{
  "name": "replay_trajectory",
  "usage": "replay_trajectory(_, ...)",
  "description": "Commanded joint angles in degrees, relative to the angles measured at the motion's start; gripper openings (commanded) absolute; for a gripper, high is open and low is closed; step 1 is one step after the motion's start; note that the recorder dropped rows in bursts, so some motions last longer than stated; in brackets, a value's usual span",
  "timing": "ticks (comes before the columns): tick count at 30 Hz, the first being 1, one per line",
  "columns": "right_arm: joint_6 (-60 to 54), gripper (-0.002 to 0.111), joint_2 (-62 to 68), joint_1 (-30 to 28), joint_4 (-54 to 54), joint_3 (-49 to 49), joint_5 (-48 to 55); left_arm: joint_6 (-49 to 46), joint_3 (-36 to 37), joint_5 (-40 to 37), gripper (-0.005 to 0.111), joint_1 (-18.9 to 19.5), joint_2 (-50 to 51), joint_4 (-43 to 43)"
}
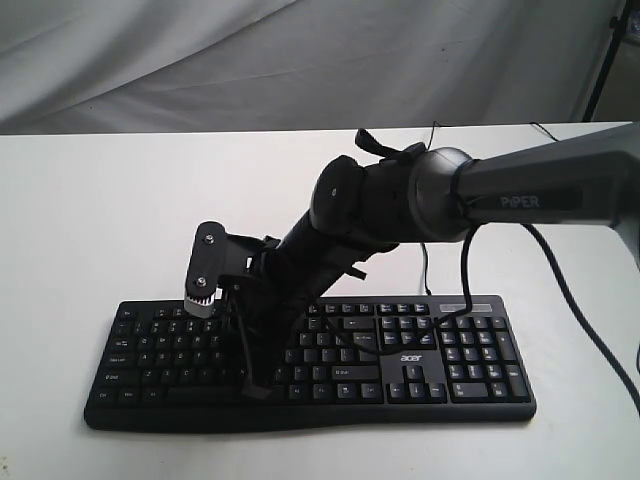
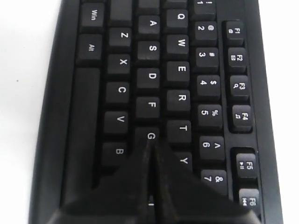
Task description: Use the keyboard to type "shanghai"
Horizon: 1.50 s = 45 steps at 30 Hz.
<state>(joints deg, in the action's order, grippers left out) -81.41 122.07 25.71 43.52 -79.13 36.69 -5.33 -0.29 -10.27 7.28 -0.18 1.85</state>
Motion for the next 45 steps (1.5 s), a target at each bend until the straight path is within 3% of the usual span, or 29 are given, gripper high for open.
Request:
replay_trajectory(1, -0.14, 0.0, -0.53, -0.5, -0.11, -0.28, 0.66, 0.16, 0.29, 0.3, 0.001, -0.22, 0.18, -0.03)
replay_trajectory(45, 0.03, 0.0, -1.67, -0.39, 3.27, -0.28, -0.23, 0.16, 0.29, 0.3, 0.001, -0.22, 0.18, -0.03)
